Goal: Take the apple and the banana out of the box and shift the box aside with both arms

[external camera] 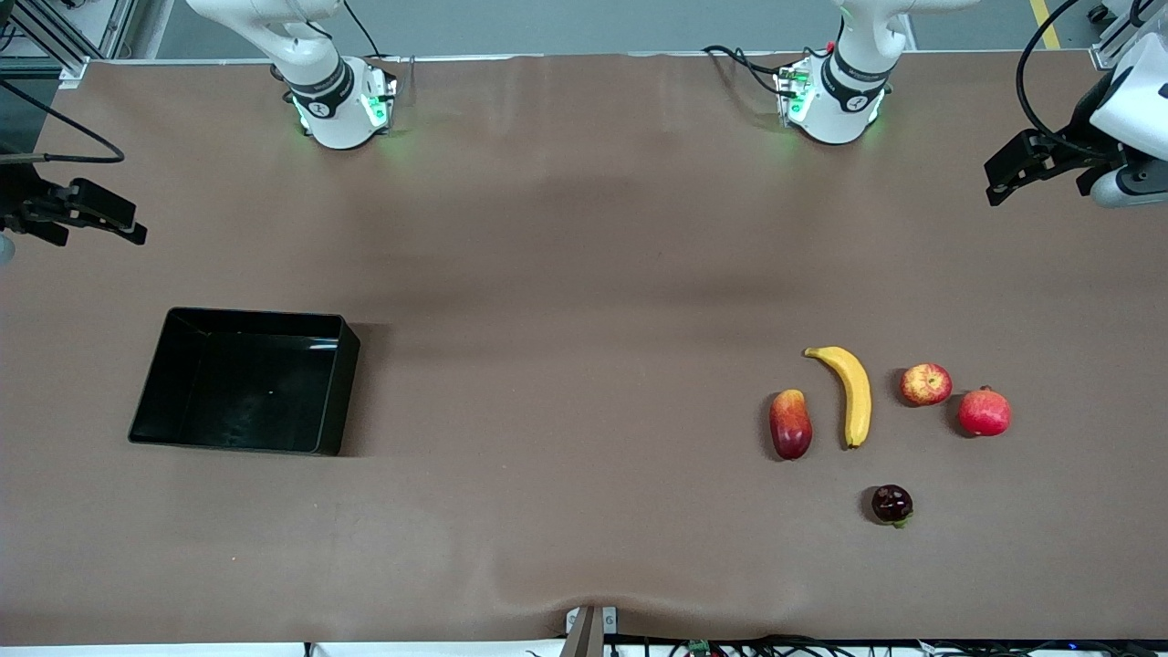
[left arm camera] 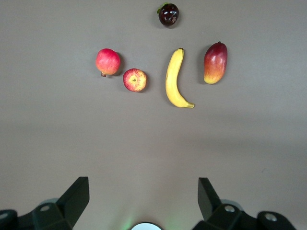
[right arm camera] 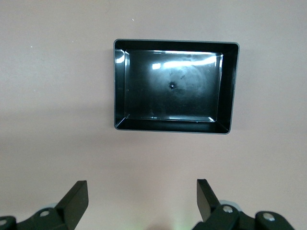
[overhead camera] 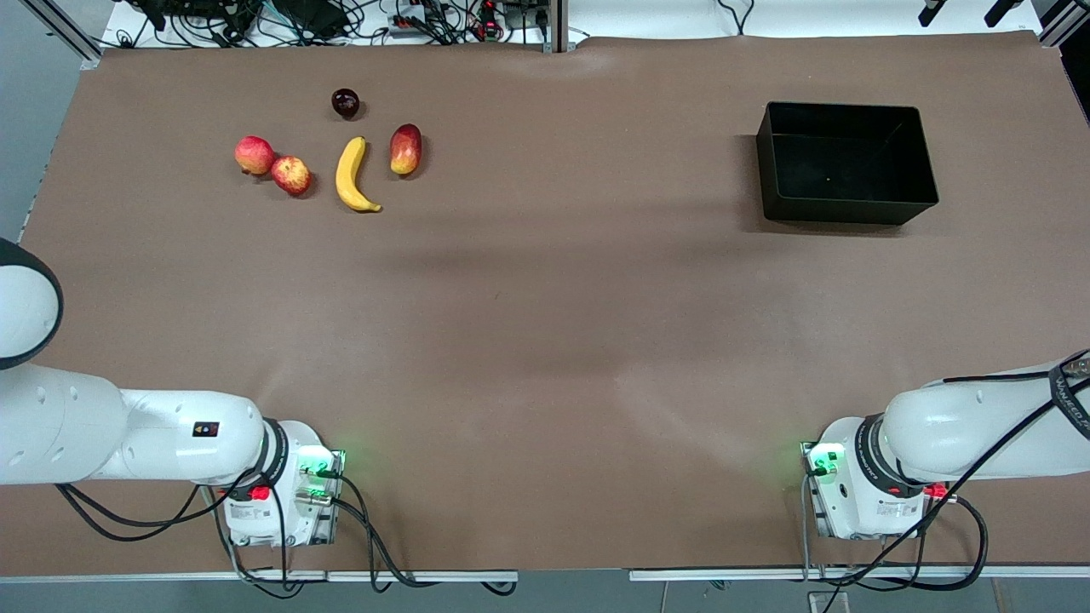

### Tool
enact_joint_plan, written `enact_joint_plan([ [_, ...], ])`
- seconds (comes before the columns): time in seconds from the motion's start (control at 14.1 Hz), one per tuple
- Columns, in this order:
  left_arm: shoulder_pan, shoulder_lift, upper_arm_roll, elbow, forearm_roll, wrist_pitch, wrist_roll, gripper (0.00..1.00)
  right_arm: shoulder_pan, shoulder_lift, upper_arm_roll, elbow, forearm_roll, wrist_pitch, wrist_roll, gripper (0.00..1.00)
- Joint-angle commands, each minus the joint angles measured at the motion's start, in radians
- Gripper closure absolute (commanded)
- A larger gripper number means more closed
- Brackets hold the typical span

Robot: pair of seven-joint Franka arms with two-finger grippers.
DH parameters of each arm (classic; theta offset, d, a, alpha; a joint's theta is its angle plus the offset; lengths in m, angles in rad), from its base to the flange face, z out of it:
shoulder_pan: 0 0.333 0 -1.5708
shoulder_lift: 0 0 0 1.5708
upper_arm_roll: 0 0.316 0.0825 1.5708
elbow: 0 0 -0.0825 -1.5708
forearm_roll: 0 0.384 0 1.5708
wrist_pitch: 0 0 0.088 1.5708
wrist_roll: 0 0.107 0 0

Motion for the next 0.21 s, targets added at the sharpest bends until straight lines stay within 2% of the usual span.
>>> enact_joint_plan([
  [0.0,0.002,-0.005,0.002,0.006,-0.007,0.004,0.006,0.0,0.004,-0.006,0.003,0.006,-0.029,-0.049,0.012,0.0],
  [0.14,0.002,-0.007,0.002,0.011,-0.012,0.003,0.006,0.0,0.006,-0.006,0.004,0.006,-0.037,-0.049,0.011,0.0],
])
